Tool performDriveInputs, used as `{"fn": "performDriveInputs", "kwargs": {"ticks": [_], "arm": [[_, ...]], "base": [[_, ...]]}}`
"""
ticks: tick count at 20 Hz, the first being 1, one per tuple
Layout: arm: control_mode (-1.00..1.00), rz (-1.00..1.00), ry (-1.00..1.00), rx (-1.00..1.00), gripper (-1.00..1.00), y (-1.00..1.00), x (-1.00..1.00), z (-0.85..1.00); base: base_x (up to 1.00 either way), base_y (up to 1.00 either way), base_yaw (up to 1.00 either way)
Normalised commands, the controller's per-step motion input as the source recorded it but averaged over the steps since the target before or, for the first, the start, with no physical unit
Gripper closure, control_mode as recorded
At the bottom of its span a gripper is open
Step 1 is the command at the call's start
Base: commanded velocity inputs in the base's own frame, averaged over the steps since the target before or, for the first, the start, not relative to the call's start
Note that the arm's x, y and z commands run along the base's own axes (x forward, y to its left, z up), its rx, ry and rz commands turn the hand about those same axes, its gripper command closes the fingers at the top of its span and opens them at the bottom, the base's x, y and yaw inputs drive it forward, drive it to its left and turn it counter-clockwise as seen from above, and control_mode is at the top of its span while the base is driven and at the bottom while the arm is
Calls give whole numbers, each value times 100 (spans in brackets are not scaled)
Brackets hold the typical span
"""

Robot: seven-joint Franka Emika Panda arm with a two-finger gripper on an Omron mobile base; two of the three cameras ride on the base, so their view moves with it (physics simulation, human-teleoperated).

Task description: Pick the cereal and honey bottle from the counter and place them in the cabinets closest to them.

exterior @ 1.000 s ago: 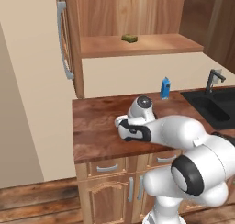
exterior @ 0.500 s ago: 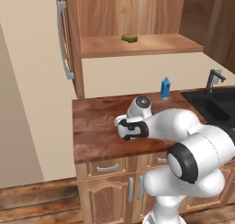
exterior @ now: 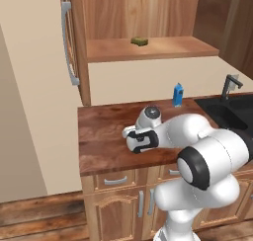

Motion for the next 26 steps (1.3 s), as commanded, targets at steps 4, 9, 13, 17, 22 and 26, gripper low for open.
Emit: {"fn": "performDriveInputs", "kwargs": {"ticks": [4,9,13,17,22,26], "arm": [[-100,0,0,0,-100,4,2,-16],[-100,0,0,0,-100,6,5,-21],[-100,0,0,-3,-100,11,0,-28],[-100,0,0,-5,100,12,0,-27],[-100,0,0,-1,100,1,0,-4],[-100,0,0,0,100,0,0,0]], "base": [[0,0,0],[0,0,0],[0,0,0],[0,0,0],[0,0,0],[0,0,0]]}}
